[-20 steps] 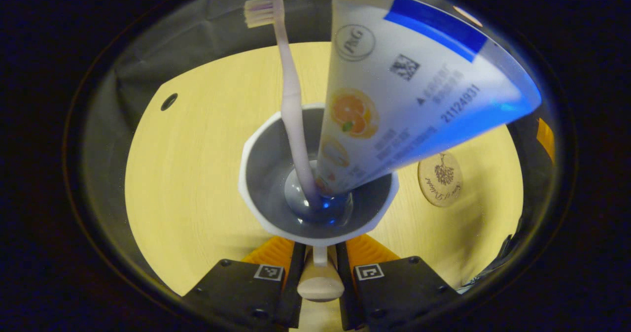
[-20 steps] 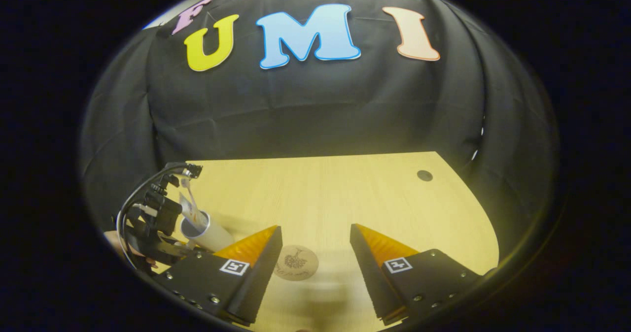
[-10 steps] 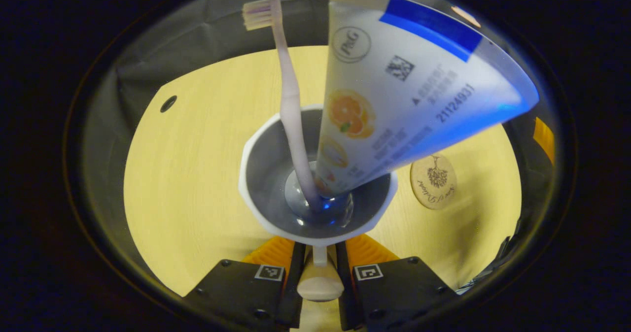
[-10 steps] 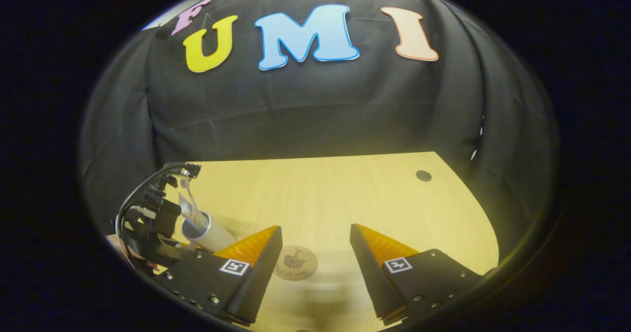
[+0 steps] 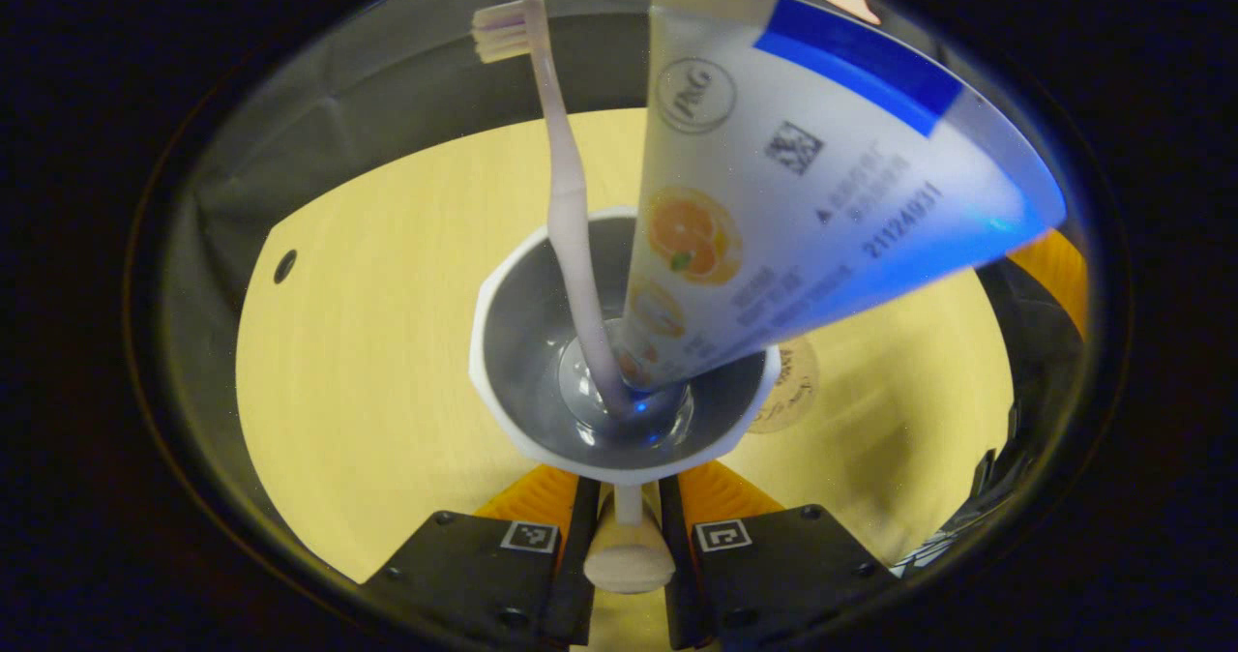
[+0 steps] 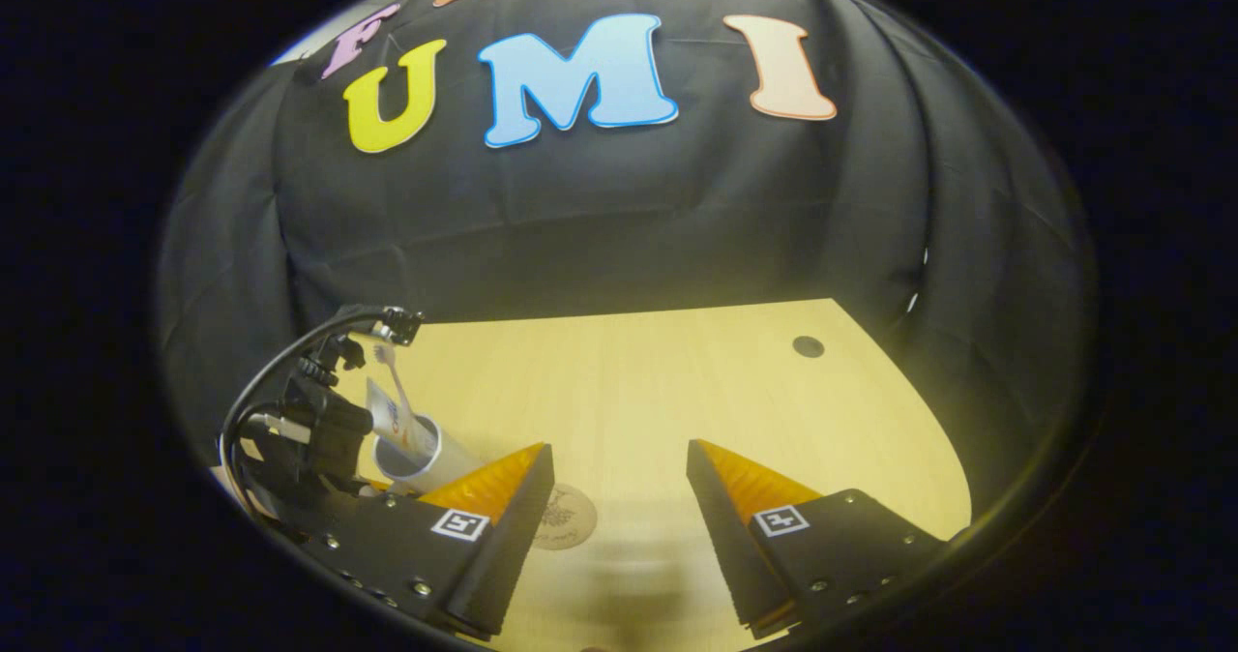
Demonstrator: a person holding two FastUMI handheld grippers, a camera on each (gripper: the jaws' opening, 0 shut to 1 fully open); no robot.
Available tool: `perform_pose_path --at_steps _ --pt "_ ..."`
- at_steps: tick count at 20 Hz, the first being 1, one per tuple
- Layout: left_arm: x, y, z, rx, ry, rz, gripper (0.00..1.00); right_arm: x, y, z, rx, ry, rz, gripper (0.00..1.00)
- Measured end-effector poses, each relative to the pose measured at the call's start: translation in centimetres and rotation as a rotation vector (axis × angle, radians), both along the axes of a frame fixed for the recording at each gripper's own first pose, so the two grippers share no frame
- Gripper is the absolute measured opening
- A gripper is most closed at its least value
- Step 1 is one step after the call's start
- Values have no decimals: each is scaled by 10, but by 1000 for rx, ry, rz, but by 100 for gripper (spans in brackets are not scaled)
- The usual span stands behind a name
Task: Put the toothbrush and toothpaste on the desktop into the cup, then pick up the cup and place it on the coaster on the desktop.
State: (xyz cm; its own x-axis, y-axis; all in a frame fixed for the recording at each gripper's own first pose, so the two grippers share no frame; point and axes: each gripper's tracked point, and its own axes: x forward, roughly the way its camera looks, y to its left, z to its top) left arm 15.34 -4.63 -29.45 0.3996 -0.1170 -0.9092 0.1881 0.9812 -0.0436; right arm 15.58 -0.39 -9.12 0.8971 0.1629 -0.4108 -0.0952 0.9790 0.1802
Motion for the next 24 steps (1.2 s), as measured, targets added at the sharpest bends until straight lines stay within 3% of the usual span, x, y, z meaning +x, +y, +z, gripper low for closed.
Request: perform_pose_path --at_steps 9,24 --pt "5 -77 -9 -25 20 -80 37 -5 -44 -8 20 17 -67 84" --pt "2 -82 -23 30 89 -83 37 -4 -50 -8 51 23 -88 84"
